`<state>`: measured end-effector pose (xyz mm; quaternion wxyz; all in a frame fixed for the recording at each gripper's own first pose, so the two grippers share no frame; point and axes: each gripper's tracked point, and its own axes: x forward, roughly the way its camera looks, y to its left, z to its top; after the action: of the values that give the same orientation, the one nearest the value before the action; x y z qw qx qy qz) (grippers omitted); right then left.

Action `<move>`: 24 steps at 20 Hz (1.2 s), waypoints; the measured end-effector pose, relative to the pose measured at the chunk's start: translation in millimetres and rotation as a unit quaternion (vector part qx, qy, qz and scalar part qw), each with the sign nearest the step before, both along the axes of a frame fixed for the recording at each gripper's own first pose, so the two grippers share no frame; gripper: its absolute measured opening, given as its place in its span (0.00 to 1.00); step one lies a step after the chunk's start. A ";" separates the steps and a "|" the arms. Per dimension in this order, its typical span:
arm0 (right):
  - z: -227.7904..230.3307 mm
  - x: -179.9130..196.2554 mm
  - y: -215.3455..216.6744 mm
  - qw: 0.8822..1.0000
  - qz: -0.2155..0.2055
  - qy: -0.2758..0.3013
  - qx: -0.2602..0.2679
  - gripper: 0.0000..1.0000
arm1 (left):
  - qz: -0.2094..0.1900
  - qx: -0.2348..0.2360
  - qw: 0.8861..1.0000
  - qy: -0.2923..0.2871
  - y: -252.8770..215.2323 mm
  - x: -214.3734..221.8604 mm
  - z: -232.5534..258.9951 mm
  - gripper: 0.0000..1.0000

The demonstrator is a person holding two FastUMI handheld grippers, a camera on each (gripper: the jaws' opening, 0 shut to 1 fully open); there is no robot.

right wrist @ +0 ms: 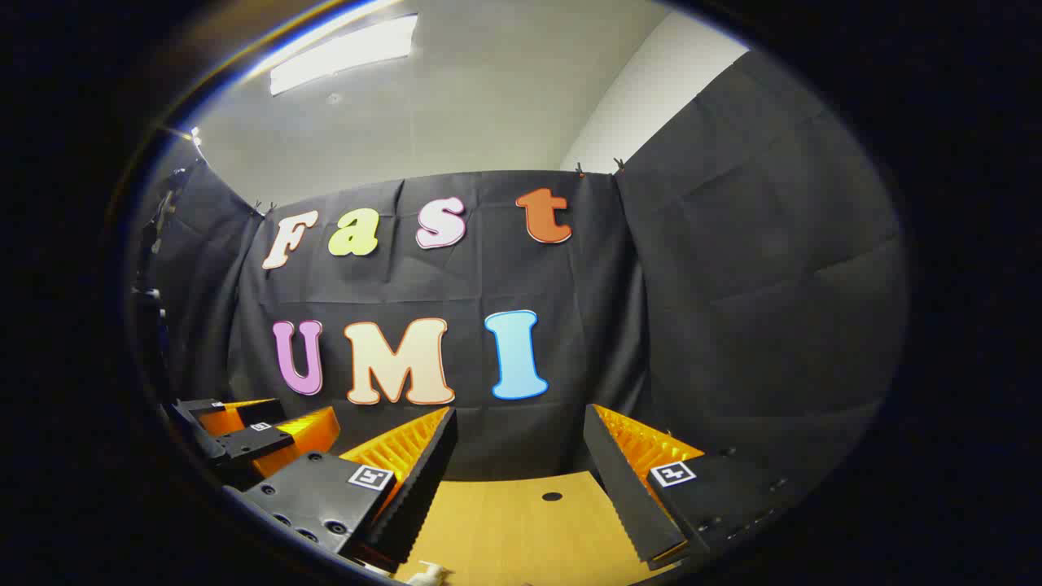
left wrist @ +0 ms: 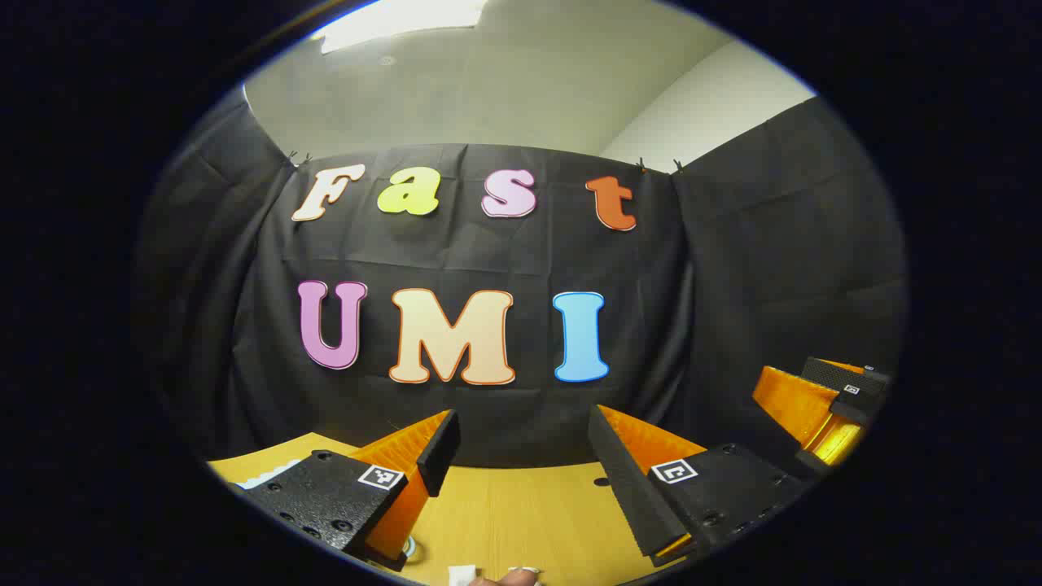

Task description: First open the suitcase, pack the skin care products into it, and then close the suitcase.

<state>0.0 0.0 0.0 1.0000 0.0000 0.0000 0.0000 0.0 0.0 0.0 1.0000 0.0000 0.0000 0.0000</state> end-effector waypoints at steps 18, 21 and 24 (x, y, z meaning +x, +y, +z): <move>-59.8 -4.3 96.8 0.994 0.090 0.061 0.003 0.98 | 0.084 0.032 0.995 0.052 99.2 -47.3 -48.4 0.96; -59.4 -7.2 98.9 0.993 0.100 0.065 -0.013 0.98 | 0.092 0.025 0.991 0.096 106.8 -49.9 -82.6 0.99; -54.1 -9.0 95.8 0.993 0.098 0.058 -0.020 0.99 | 0.096 0.029 0.984 0.147 115.9 -50.4 -115.8 0.97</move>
<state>-9.0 95.8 -54.1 0.9932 -0.0197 0.0583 0.0985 -50.4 115.9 -115.8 0.9840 0.0291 0.1472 0.0961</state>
